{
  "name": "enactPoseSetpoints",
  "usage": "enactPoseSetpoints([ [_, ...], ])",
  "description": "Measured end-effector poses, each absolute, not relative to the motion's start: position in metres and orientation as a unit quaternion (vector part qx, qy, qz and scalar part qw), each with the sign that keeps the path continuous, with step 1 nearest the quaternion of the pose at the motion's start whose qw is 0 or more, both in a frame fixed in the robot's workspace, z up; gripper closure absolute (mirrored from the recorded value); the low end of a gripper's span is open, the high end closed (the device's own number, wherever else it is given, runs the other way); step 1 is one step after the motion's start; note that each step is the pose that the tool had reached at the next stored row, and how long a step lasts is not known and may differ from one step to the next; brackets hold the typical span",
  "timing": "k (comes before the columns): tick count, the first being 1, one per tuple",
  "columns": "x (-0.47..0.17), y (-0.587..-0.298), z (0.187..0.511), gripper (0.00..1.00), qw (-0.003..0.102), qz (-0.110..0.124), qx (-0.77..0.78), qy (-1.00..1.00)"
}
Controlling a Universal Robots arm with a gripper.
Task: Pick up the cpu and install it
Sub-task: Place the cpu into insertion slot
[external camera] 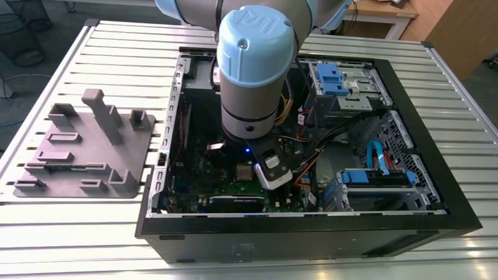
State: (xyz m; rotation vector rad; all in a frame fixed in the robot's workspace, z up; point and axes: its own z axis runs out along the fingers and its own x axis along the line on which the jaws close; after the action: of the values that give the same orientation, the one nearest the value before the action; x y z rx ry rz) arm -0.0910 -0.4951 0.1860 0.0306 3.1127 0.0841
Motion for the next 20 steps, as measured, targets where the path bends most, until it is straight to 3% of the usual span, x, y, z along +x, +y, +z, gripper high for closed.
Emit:
enactPoseSetpoints([
  [20,-0.091,-0.4951,0.1916,0.46,0.014,0.027,0.01,0.999],
])
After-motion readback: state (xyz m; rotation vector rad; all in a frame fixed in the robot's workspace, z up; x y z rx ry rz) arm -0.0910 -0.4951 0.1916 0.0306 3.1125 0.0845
